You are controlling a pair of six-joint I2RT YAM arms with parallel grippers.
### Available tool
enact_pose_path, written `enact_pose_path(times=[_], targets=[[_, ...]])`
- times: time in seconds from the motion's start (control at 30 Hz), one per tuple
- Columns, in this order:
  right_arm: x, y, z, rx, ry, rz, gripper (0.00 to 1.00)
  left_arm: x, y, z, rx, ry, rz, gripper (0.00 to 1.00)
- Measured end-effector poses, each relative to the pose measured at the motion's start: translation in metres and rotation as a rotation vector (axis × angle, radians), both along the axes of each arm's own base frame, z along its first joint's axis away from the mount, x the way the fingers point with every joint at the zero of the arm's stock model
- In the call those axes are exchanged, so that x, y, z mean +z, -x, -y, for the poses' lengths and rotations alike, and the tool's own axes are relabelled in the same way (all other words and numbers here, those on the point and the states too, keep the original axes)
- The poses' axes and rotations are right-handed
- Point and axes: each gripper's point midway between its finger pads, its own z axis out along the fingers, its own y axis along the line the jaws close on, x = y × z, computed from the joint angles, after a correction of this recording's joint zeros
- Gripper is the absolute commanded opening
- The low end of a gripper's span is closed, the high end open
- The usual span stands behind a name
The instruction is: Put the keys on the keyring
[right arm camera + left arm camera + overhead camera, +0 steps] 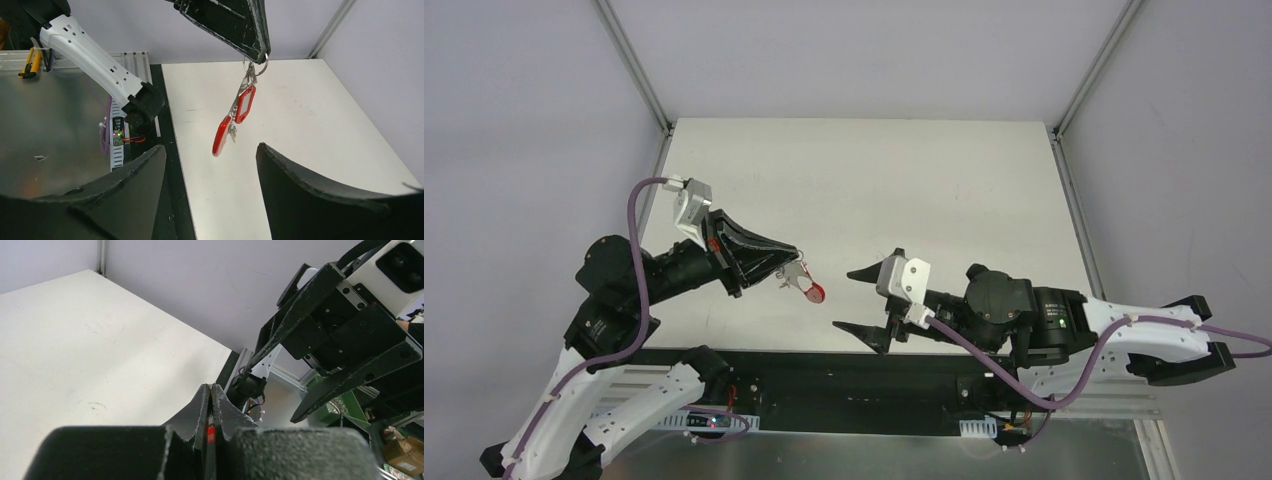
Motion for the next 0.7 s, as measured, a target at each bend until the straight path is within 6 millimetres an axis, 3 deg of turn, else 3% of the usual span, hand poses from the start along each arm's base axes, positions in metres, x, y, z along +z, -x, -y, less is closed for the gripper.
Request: enact_pose_path(times=[0.13,0.37,0.7], targets=[[-0.005,-0.001,0.002,-0.002,-0.02,0.0,0.74,-0.003,-0.007,0.002,0.018,-0.008,-0.014,0.0],[-0.022,-0.01,-0.014,-0.029,-0.01,0.01,0.77,-0.005,-0.011,0.003,0.026,-0.013,-0.021,0.0],[-0.026,-0.028,-0.033,-0.059,-0.027,-0.016,0.74,-0.005,-0.012,0.004,0.025,-0.015,-0.025,0.0]])
